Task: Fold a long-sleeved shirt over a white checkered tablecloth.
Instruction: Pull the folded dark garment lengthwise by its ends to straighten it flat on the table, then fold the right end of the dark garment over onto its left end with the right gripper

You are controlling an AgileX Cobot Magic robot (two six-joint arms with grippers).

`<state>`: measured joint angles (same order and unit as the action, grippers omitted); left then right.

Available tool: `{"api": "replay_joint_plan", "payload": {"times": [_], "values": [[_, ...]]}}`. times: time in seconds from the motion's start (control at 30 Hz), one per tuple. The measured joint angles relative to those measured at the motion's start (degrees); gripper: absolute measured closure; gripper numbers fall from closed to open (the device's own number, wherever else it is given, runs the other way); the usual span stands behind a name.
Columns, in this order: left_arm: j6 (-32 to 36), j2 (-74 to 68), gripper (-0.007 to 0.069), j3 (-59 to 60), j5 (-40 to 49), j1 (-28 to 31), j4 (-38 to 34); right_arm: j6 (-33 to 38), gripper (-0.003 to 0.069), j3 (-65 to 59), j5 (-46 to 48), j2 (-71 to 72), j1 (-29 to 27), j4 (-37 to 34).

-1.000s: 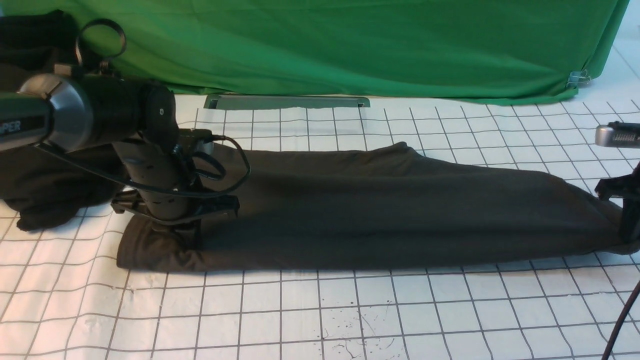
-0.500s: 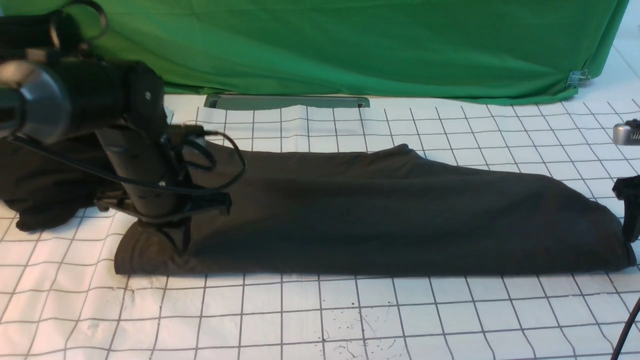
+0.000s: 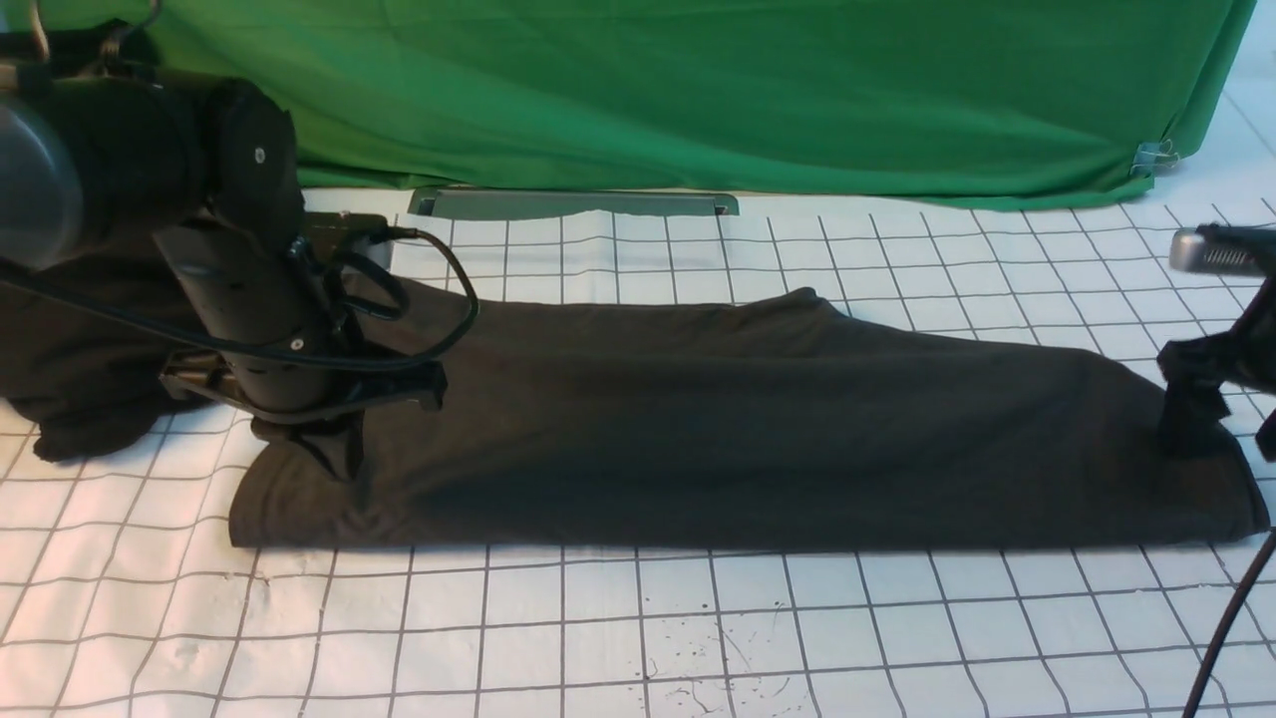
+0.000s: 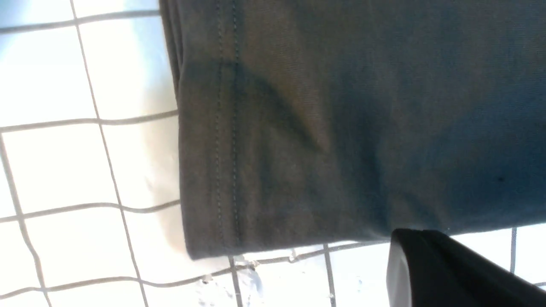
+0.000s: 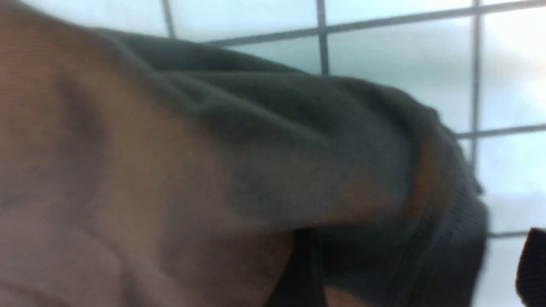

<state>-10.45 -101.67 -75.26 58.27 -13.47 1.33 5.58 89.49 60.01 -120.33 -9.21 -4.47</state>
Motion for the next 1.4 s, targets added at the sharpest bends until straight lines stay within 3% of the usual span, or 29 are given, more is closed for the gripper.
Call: {"api": "replay_joint_plan", "payload": {"times": [0.1, 0.13, 0.2, 0.27, 0.33, 0.4, 0.67, 0.83, 1.03, 1.4], "values": [[0.0, 1.1, 0.0629, 0.2, 0.8, 0.0, 0.3, 0.5, 0.0114, 0.1, 0.2, -1.8, 0.0, -0.1], [0.0, 1.5, 0.0629, 0.2, 1.1, 0.0, 0.5, 0.9, 0.0160, 0.2, 0.2, -1.8, 0.0, -0.2], [0.0, 2.4, 0.0629, 0.2, 1.7, 0.0, 1.4, 2.1, 0.0270, 0.3, 0.1, -1.9, 0.0, -0.3], [0.0, 3.7, 0.0629, 0.2, 2.3, 0.0, 1.9, 4.1, 0.0451, 0.3, 0.0, -1.9, 0.0, -1.0], [0.0, 5.2, 0.0629, 0.2, 2.9, 0.0, 2.7, 4.7, 0.0561, 0.3, 0.2, -1.6, 0.0, -1.3], [-0.1, 7.5, 0.0629, 0.2, 3.5, 0.0, 3.7, 4.6, 0.0615, 0.3, 0.7, -0.3, -0.5, -1.6], [-2.6, 13.8, 0.0629, 0.2, 5.5, 0.0, 8.5, 2.7, 0.0633, 0.7, 1.3, 11.5, -2.9, 0.0], [-3.0, 14.6, 0.0629, 0.2, 5.5, 0.0, 8.6, -0.4, 0.0633, 5.8, 7.9, 15.0, -0.7, -0.1], [-3.0, 14.6, 0.0629, 0.2, 5.1, 0.0, 6.2, -4.2, 0.0633, 10.8, 9.4, 15.6, 8.8, -1.2], [-2.9, 14.6, 0.0629, 0.2, 4.5, 0.0, 5.5, -10.8, 0.0634, 25.7, 9.1, 8.0, 34.1, -10.6]]}}
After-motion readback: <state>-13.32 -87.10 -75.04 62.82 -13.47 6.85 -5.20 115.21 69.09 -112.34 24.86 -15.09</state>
